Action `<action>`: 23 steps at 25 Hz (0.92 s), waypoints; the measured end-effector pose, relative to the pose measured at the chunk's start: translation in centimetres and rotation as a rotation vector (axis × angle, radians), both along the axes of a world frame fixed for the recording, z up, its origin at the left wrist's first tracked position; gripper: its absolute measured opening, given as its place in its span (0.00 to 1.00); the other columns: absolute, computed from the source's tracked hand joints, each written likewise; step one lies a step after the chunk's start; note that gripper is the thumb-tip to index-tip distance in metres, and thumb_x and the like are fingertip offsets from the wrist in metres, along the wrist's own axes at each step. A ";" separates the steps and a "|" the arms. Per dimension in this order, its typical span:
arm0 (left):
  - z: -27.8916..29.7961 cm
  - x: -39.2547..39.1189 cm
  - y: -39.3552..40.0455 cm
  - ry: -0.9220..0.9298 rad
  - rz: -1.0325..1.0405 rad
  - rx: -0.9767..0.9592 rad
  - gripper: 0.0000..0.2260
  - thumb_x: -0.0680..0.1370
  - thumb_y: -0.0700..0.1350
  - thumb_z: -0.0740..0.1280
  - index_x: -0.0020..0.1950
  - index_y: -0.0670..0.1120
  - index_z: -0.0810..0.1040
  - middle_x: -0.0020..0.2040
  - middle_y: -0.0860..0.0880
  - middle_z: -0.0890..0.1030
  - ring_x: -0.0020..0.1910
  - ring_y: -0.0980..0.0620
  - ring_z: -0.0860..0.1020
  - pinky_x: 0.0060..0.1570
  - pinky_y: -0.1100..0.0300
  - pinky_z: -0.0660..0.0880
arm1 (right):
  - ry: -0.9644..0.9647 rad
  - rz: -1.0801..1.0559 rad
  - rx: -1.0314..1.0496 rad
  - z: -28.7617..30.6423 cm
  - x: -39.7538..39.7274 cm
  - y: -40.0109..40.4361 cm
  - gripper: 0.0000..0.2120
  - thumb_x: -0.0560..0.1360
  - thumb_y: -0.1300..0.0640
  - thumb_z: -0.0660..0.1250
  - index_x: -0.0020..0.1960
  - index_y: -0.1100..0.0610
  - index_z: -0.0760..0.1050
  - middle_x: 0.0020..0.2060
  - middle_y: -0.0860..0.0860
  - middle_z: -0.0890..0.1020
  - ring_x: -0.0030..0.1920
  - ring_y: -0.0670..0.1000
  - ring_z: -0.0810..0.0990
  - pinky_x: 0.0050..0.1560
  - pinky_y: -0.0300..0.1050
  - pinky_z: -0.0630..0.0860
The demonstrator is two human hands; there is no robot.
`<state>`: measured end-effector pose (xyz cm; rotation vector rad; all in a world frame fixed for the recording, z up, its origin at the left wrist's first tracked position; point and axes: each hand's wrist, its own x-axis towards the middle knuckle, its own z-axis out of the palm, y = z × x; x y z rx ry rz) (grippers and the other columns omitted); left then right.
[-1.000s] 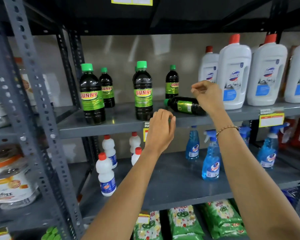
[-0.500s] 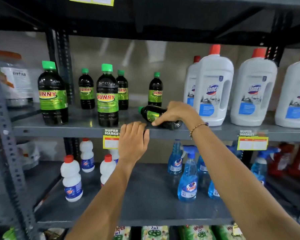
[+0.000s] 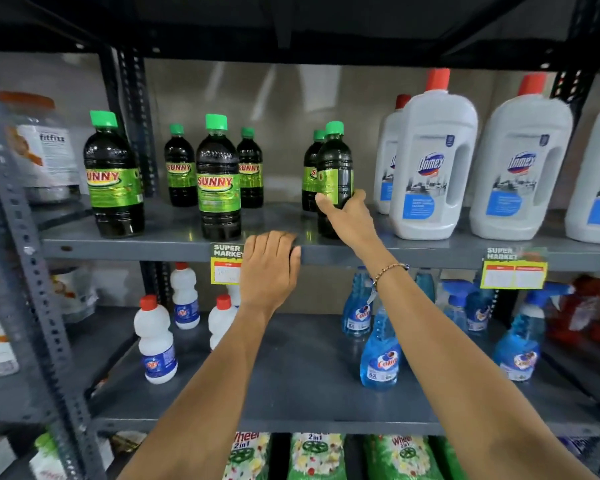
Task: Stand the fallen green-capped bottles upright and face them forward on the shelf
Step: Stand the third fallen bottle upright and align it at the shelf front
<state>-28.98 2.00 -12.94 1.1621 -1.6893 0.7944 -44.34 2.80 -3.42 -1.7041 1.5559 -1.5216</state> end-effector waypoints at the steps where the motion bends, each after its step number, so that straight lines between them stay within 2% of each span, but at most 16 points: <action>1: 0.0 0.0 0.1 0.001 -0.003 0.003 0.16 0.81 0.49 0.54 0.53 0.43 0.78 0.50 0.46 0.80 0.46 0.44 0.76 0.52 0.52 0.67 | 0.033 0.039 0.036 0.0 -0.2 -0.1 0.26 0.76 0.42 0.65 0.60 0.59 0.60 0.54 0.52 0.75 0.52 0.52 0.75 0.47 0.44 0.70; 3: 0.1 0.0 0.2 -0.005 -0.015 -0.004 0.15 0.81 0.49 0.54 0.53 0.43 0.78 0.50 0.46 0.80 0.46 0.44 0.76 0.52 0.52 0.66 | 0.080 0.115 0.081 0.0 -0.6 -0.4 0.27 0.76 0.42 0.64 0.62 0.58 0.56 0.56 0.51 0.73 0.55 0.52 0.75 0.51 0.45 0.70; 6: 0.2 0.1 0.4 0.001 -0.038 -0.022 0.15 0.81 0.48 0.55 0.53 0.42 0.78 0.49 0.46 0.80 0.46 0.45 0.76 0.52 0.53 0.66 | 0.056 0.154 0.091 -0.1 -0.8 -0.7 0.32 0.77 0.44 0.65 0.69 0.61 0.55 0.57 0.49 0.73 0.57 0.50 0.74 0.53 0.43 0.69; 10: 0.2 0.1 0.6 0.009 -0.048 -0.018 0.15 0.81 0.49 0.55 0.53 0.42 0.78 0.48 0.46 0.80 0.45 0.45 0.76 0.52 0.54 0.66 | 0.026 0.158 0.085 -0.2 -1.3 -1.3 0.33 0.72 0.44 0.70 0.71 0.56 0.65 0.58 0.45 0.77 0.58 0.47 0.75 0.60 0.44 0.71; 12: 0.2 0.1 0.6 0.013 -0.053 -0.009 0.15 0.81 0.49 0.56 0.53 0.42 0.78 0.49 0.46 0.81 0.46 0.45 0.76 0.52 0.54 0.66 | -0.028 0.212 0.101 0.0 -1.8 -1.4 0.28 0.72 0.52 0.73 0.69 0.56 0.69 0.60 0.49 0.80 0.60 0.49 0.77 0.63 0.45 0.71; 14: 0.3 0.2 0.6 0.011 -0.055 -0.008 0.14 0.81 0.49 0.56 0.53 0.42 0.78 0.49 0.46 0.81 0.46 0.45 0.77 0.52 0.54 0.66 | -0.071 0.249 0.136 0.2 -2.3 -1.3 0.25 0.72 0.64 0.72 0.67 0.58 0.70 0.59 0.53 0.80 0.61 0.52 0.77 0.60 0.42 0.69; 15: 0.2 0.1 0.6 0.009 -0.058 -0.012 0.14 0.81 0.48 0.56 0.53 0.42 0.78 0.49 0.47 0.81 0.46 0.45 0.77 0.52 0.54 0.66 | -0.073 0.249 0.153 0.2 -2.4 -1.3 0.26 0.71 0.65 0.72 0.67 0.59 0.71 0.58 0.53 0.80 0.61 0.52 0.77 0.60 0.42 0.69; 17: 0.2 0.1 0.6 0.013 -0.061 -0.026 0.14 0.80 0.48 0.56 0.53 0.42 0.78 0.49 0.47 0.81 0.46 0.46 0.77 0.52 0.54 0.66 | -0.032 0.234 0.153 0.2 -2.0 -0.9 0.30 0.67 0.58 0.78 0.66 0.58 0.72 0.57 0.51 0.81 0.59 0.51 0.79 0.61 0.44 0.72; 19: 0.2 0.1 0.5 0.018 -0.061 -0.029 0.14 0.80 0.48 0.56 0.53 0.42 0.78 0.49 0.47 0.81 0.46 0.46 0.77 0.53 0.54 0.66 | 0.047 0.185 0.114 -0.5 -2.0 -1.5 0.41 0.56 0.42 0.81 0.64 0.54 0.72 0.56 0.48 0.83 0.57 0.49 0.81 0.62 0.48 0.76; 20: 0.2 0.1 0.6 0.020 -0.058 -0.025 0.14 0.80 0.48 0.56 0.53 0.42 0.78 0.49 0.47 0.81 0.46 0.46 0.77 0.53 0.54 0.66 | 0.070 0.184 0.100 -0.7 -2.2 -2.2 0.45 0.53 0.37 0.81 0.65 0.53 0.72 0.56 0.47 0.83 0.57 0.48 0.81 0.61 0.49 0.77; 21: 0.3 0.1 0.6 0.019 -0.056 -0.015 0.14 0.81 0.48 0.56 0.53 0.42 0.78 0.49 0.47 0.81 0.46 0.46 0.77 0.53 0.54 0.66 | 0.071 0.202 0.097 -0.8 -2.3 -2.5 0.46 0.54 0.38 0.81 0.66 0.54 0.70 0.57 0.47 0.82 0.57 0.48 0.80 0.62 0.49 0.76; 23: 0.3 0.1 0.6 0.018 -0.062 0.001 0.14 0.81 0.49 0.56 0.53 0.42 0.78 0.49 0.46 0.80 0.46 0.46 0.76 0.53 0.54 0.66 | 0.016 0.210 0.134 0.0 -1.9 -1.4 0.41 0.62 0.50 0.80 0.69 0.58 0.66 0.59 0.49 0.79 0.60 0.50 0.78 0.64 0.48 0.74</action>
